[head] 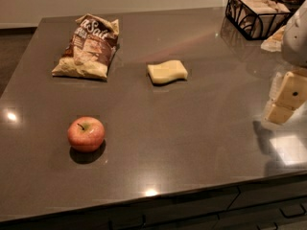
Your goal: Move apple near sponge
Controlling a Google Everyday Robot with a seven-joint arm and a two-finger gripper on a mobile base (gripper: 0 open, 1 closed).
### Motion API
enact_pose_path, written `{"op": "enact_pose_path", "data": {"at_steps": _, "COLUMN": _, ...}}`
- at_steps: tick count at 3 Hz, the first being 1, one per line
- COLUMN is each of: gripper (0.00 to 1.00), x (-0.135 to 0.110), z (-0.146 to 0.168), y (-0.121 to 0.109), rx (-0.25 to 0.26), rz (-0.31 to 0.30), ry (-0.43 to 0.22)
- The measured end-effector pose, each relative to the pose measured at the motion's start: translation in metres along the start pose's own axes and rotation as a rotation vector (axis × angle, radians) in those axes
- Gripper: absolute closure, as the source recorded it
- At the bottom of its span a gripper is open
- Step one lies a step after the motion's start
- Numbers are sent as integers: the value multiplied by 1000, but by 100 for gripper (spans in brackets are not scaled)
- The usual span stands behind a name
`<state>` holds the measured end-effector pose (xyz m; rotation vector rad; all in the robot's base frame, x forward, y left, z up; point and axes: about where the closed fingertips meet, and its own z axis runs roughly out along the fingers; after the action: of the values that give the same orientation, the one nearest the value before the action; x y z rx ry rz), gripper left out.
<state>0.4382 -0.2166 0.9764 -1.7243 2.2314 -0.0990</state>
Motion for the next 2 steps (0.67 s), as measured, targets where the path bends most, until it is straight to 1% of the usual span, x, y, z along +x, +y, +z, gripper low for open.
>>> {"op": "enact_pose_path", "data": {"at_steps": 1, "gripper": 0, "x": 0, "z": 0, "y": 0, "rx": 0, "rz": 0, "ry": 0}}
{"op": "enact_pose_path", "data": {"at_steps": 2, "gripper": 0, "x": -7, "z": -1, "y": 0, "rx": -6, "rz": -4, "ry": -6}}
